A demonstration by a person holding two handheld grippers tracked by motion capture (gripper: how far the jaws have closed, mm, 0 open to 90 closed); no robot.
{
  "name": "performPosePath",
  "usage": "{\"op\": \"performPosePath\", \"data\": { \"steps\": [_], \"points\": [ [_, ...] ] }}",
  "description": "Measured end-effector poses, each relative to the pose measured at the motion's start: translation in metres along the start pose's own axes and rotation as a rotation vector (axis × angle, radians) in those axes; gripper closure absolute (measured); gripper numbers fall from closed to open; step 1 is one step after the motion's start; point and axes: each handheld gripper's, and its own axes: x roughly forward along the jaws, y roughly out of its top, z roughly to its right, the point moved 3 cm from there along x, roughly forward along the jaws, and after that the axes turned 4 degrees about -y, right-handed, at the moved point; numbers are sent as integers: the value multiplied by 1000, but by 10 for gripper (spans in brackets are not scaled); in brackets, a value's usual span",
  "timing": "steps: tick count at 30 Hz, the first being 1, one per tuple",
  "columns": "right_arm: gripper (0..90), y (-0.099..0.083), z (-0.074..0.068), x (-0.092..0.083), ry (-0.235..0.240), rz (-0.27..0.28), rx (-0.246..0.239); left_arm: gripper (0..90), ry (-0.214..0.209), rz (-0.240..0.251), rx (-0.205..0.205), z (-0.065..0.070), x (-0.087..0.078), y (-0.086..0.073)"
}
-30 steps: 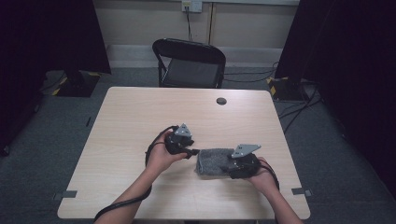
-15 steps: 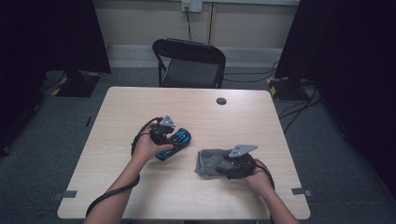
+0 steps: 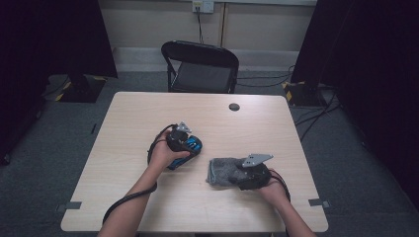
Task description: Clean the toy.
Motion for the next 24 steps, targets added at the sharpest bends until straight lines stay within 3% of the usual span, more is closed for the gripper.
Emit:
{"op": "performPosePath", "data": {
  "steps": [6, 7, 11, 14, 18, 24],
  "points": [
    [366, 0, -1, 0, -8, -1, 2, 147, 23, -1, 5, 0, 7, -2],
    [365, 0, -1, 0, -9, -1, 2, 148, 22, -14, 22, 1, 7, -2],
    [364, 1, -1, 0, -12, -6, 5, 247, 11, -8, 37, 4, 6, 0],
    [359, 2, -2, 0, -16, -10, 4, 251, 21, -15, 29, 5, 6, 0],
    [293, 8, 0, -6, -16, -11, -13, 253, 23, -12, 27, 5, 6, 0],
    [298, 9, 15, -21, -32, 11, -61, 252, 23, -11, 29, 5, 5, -1]
  ]
}}
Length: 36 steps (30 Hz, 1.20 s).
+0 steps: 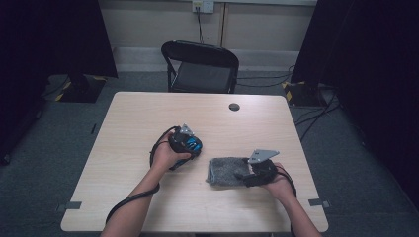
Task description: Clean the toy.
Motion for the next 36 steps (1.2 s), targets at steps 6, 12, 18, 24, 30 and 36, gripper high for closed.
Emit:
{"op": "performPosePath", "data": {
  "steps": [6, 12, 18, 24, 30, 36],
  "points": [
    [273, -7, -2, 11, 74, -12, -4, 252, -4, 5, 2, 0, 0, -1],
    [373, -12, -8, 18, 54, -43, 41, 253, 3, 1, -4, 0, 0, 0],
    [571, -7, -14, 16, 3, -85, 89, 255, 11, 4, -18, 2, 0, -1],
    [695, -7, -12, 15, -18, -88, 136, 255, 4, 6, -52, -1, -6, -4],
    [756, -7, -10, 15, -20, -87, 158, 255, -14, 35, -48, -1, -19, -3],
    [771, -6, -8, 13, -20, -85, 181, 256, -23, 64, -48, 3, -33, -2]
  ]
}}
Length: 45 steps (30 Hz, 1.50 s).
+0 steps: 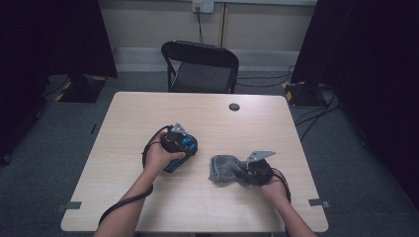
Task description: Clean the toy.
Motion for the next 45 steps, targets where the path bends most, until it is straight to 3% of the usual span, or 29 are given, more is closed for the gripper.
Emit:
{"op": "performPosePath", "data": {
  "steps": [8, 12, 14, 18, 23, 26, 29, 33, 37, 45],
  "points": [
    [782, 5, 9, -8, -19, 36, 51, 255, -23, 52, 31, 10, -20, 14],
    [783, 18, 21, -23, -48, 112, 125, 256, -59, 80, 65, 24, -27, 24],
    [784, 22, 23, -24, -55, 124, 139, 255, -69, 82, 74, 28, -28, 26],
    [783, 52, 36, -27, -131, 156, 189, 256, -118, 96, 123, 52, -29, 35],
    [782, 78, 40, -26, -154, 186, 227, 255, -141, 96, 158, 71, -22, 42],
    [782, 97, 31, -19, -143, 188, 220, 256, -149, 92, 162, 77, -13, 44],
    [782, 106, 21, -13, -118, 194, 213, 256, -127, 94, 153, 77, -8, 45],
    [782, 107, 5, -3, -83, 159, 167, 256, -83, 91, 120, 67, -7, 43],
    [783, 103, -1, -1, -31, 166, 166, 255, -70, 78, 111, 60, -8, 39],
    [783, 102, -14, -3, 9, 172, 130, 256, -18, 56, 85, 48, -12, 35]
  ]
}}
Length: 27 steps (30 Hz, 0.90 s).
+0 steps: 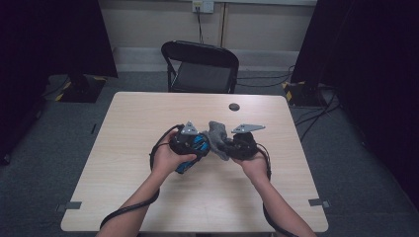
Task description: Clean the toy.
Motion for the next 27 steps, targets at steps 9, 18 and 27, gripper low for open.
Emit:
{"op": "performPosePath", "data": {
  "steps": [9, 18, 27],
  "points": [
    [782, -4, -9, -3, 32, 4, -24, 256, 16, -13, -15, -9, -5, -2],
    [781, -15, -11, -8, 65, -11, -41, 256, 24, -10, -31, -18, -10, -2],
    [779, -31, 2, -20, 38, -21, -19, 256, 38, 4, -35, -23, -18, 3]
  ]
}}
